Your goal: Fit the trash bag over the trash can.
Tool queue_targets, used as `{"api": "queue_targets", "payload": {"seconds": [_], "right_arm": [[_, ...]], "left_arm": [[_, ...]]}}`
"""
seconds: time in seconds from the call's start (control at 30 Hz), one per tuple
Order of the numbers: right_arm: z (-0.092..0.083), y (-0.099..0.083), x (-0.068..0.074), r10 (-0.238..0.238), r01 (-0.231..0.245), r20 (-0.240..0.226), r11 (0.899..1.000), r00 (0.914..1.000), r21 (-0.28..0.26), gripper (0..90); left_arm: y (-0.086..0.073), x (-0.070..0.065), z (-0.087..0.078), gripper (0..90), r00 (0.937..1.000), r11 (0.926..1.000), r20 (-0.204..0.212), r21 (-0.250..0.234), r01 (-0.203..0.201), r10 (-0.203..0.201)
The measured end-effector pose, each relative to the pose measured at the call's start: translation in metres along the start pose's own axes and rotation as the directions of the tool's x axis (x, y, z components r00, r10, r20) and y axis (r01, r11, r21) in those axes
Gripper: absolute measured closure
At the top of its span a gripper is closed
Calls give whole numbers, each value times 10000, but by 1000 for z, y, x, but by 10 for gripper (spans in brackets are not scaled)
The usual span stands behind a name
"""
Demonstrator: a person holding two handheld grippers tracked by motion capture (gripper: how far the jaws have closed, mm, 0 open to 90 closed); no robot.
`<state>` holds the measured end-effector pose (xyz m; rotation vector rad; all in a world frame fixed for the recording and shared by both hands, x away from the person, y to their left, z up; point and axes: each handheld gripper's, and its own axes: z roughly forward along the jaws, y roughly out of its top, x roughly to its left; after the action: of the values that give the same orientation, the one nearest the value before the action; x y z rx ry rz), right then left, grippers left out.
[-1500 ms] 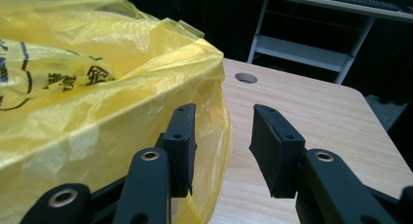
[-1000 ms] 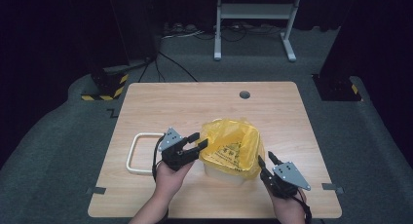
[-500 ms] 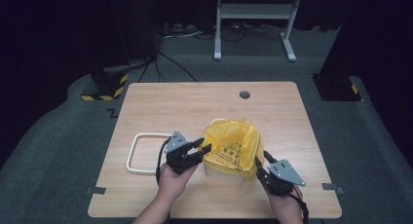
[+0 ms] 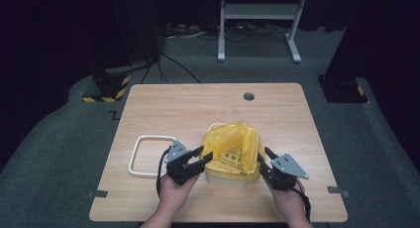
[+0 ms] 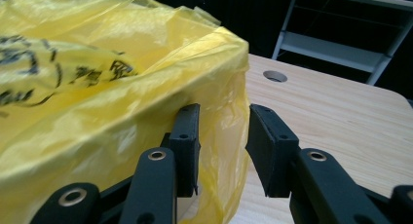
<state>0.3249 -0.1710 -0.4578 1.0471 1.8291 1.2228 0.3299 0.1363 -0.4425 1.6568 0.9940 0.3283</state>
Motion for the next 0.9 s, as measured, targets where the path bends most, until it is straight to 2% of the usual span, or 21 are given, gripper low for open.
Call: {"api": "queue_targets", "payload": {"seconds": [0.13, 0.33, 0.37, 0.5, 0.63, 0.7, 0.77, 0.9], "right_arm": [[6, 2, -4, 10, -11, -95, 10000, 10000, -27, 656], [12, 2, -10, 46, -46, -198, 10000, 9998, 14, 656], [13, 3, -11, 22, -22, -213, 10000, 9998, 6, 656], [13, 3, -14, 35, -35, -269, 10000, 9996, -13, 648], [13, 3, -13, -48, 47, -215, 10000, 9998, -37, 643], [12, 3, -12, -33, 33, -175, 10000, 9998, -33, 638], [11, 3, -12, -63, 63, -127, 10000, 9999, -30, 636], [7, 2, -11, -91, 91, -34, 9999, 10000, -71, 634]], "left_arm": [[-3, -6, -3, 541, 10000, 9999, -11, 110, 16, -16], [-7, -17, -6, 436, 9998, 9997, 179, 228, -2, -2], [-7, -18, -7, 414, 9995, 9997, 331, 245, 15, -23], [-8, -17, -11, 398, 9991, 9999, 430, 153, 17, -24], [-6, -17, -16, 383, 9992, 9991, 78, -168, -388, 390], [-3, -17, -19, 363, 9975, 9965, -191, -477, -682, 674], [-1, -17, -21, 356, 9965, 9942, -342, -725, -789, 766], [4, -19, -25, 346, 9884, 9835, -803, -1175, -1375, 1286]]}}
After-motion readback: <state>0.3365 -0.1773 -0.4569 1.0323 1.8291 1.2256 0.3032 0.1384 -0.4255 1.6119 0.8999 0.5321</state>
